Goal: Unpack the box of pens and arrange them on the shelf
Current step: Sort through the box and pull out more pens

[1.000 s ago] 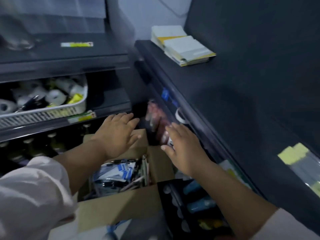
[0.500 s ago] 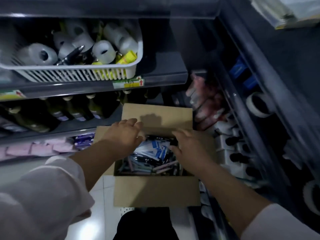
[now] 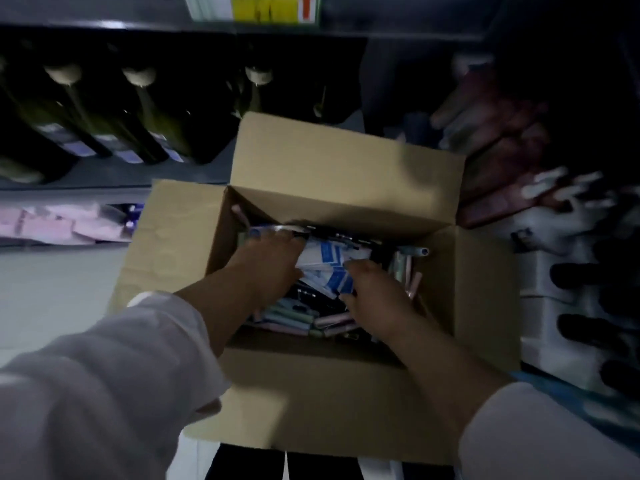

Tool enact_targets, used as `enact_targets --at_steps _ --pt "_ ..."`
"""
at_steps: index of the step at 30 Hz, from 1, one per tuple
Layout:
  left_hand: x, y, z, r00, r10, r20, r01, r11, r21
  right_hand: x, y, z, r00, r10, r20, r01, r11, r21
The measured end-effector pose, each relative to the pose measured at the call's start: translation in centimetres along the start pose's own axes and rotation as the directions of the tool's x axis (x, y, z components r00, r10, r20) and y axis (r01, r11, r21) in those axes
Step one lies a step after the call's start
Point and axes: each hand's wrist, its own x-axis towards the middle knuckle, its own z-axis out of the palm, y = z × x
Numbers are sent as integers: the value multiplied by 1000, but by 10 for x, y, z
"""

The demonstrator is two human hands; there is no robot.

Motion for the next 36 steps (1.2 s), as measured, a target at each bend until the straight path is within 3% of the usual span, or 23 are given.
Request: enact_targets --at_steps 6,11,14,18,26,31,36 --pt "40 -1 39 999 2 50 -9 991 135 37 23 25 995 -75 63 86 975 -207" --pt "51 -7 51 999 3 46 -7 996 92 52 32 31 987 -102 124 138 934 -330" --pt "49 -15 55 999 36 7 -36 997 71 52 40 36 988 -143 52 152 928 -340" --pt "51 -21 56 997 54 -63 -50 996 70 59 40 31 973 -143 -184 102 972 -212" --pt "61 -15 45 989 7 -150 7 996 91 62 38 23 968 -45 -245 83 986 145" --pt "57 -14 39 975 82 -207 -50 987 156 50 33 10 943 48 -330 62 947 314" --pt "25 -4 15 947 126 -296 -160 983 -94 13 28 -9 916 156 -369 50 869 493"
